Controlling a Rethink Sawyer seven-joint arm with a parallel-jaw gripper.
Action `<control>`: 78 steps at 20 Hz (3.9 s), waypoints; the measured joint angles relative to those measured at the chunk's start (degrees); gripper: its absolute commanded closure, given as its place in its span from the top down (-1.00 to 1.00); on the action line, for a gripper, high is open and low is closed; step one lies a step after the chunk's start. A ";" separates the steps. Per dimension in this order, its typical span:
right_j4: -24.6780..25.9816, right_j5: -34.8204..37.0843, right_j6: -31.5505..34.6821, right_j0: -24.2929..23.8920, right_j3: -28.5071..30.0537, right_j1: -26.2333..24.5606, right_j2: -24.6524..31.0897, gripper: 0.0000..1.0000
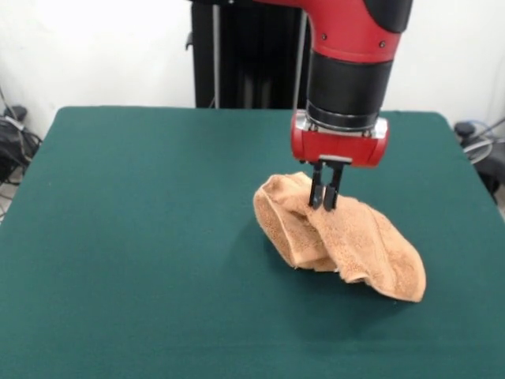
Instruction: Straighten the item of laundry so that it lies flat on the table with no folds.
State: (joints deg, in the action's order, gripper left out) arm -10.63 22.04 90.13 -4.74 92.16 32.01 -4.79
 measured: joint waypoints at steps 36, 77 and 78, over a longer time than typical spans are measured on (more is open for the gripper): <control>-1.67 -1.79 0.00 -5.33 7.27 2.08 0.04 -1.00; -1.68 -3.54 0.00 -1.66 -0.17 -10.17 -0.17 -1.00; -1.68 -3.52 0.00 -1.65 -0.17 -10.13 -0.18 -1.00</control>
State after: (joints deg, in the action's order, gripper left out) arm -12.32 18.51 90.13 -6.39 91.99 21.88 -4.97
